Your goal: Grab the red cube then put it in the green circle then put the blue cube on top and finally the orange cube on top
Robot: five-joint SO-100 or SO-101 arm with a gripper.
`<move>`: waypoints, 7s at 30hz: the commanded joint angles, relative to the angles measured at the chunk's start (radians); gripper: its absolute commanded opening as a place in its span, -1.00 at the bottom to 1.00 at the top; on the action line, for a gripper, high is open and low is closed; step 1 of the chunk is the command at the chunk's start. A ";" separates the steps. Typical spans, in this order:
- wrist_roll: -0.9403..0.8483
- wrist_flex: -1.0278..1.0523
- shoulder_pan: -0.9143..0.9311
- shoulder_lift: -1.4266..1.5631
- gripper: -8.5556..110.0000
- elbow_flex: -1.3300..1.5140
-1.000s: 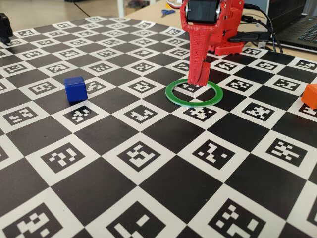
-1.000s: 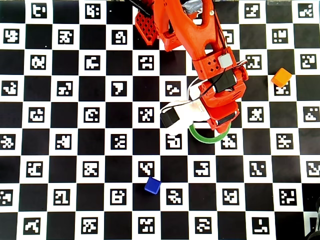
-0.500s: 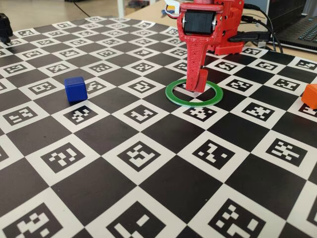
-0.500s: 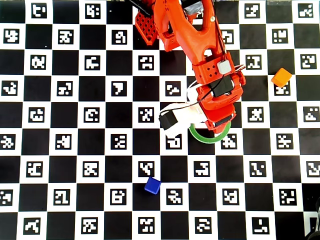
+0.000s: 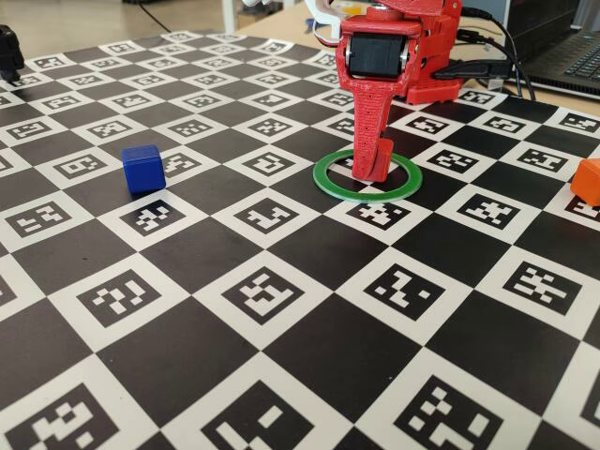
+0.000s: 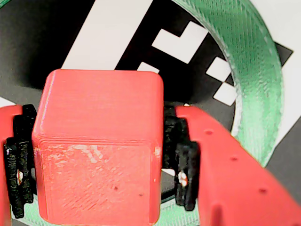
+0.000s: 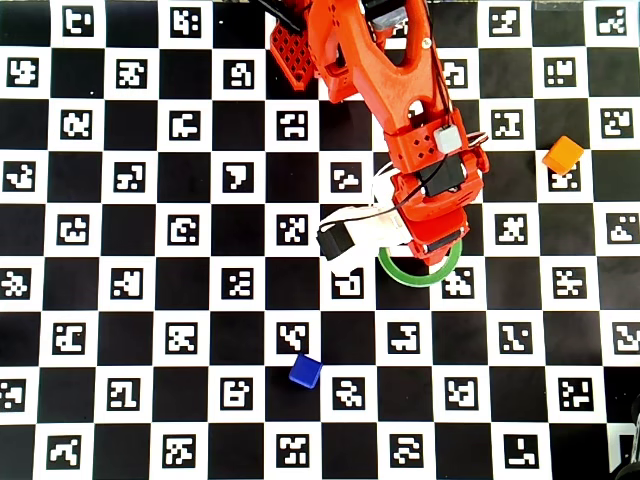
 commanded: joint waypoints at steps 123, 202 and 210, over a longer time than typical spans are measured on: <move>0.322 0.703 0.525 -1.085 -0.18 -1.879; 0.018 0.367 -0.055 0.242 -0.71 -0.242; -0.002 0.310 -0.020 0.209 -0.71 -0.196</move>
